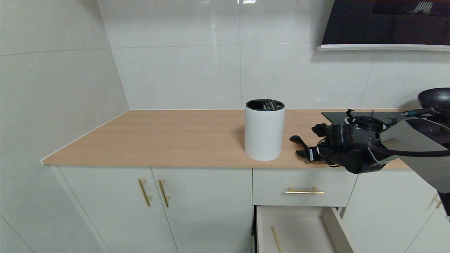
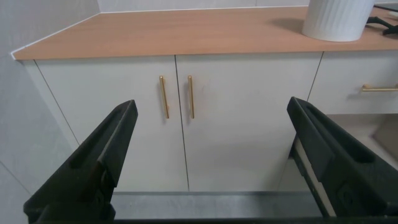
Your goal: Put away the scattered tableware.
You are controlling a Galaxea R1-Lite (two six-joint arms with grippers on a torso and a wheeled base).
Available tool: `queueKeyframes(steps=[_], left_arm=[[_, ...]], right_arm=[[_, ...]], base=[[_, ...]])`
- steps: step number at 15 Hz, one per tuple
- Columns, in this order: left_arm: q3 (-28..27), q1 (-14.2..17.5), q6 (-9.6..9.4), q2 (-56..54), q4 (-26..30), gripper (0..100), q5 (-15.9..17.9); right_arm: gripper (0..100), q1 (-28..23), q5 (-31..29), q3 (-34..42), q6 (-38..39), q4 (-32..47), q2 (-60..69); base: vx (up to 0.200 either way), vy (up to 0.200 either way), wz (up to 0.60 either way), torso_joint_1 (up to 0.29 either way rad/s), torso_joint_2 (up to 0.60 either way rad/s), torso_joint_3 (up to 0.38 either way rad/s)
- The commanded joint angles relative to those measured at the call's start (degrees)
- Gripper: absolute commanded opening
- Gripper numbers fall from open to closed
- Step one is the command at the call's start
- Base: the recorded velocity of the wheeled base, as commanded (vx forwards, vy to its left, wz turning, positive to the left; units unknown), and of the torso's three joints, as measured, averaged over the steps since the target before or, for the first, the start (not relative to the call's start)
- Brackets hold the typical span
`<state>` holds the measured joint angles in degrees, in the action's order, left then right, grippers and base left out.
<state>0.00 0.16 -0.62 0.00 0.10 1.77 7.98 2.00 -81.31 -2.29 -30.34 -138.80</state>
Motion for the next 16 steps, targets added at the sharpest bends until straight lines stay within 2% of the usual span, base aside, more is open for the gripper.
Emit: queueKeyframes(steps=[1, 5, 6, 16], left_arm=[[0.00, 0.02, 0.01, 0.00, -0.01, 100, -0.01], [0.00, 0.02, 0.01, 0.00, -0.01, 100, -0.01], [0.00, 0.02, 0.01, 0.00, -0.01, 100, -0.01], [0.00, 0.02, 0.01, 0.00, -0.01, 100, -0.01]], right_arm=[[100, 0.01, -0.07, -0.08, 0.01, 0.02, -0.24], [100, 0.10, -0.59, -0.69, 0.01, -0.42, -0.59], [0, 0.10, -0.59, -0.87, 0.01, -0.42, -0.68], [0, 0.10, -0.59, -0.78, 0.18, -0.07, -0.33]], base=[[0.000, 0.000, 0.00, 0.000, 0.00, 0.000], [0.000, 0.000, 0.00, 0.000, 0.00, 0.000], [0.000, 0.000, 0.00, 0.000, 0.00, 0.000], [0.000, 0.000, 0.00, 0.000, 0.00, 0.000]])
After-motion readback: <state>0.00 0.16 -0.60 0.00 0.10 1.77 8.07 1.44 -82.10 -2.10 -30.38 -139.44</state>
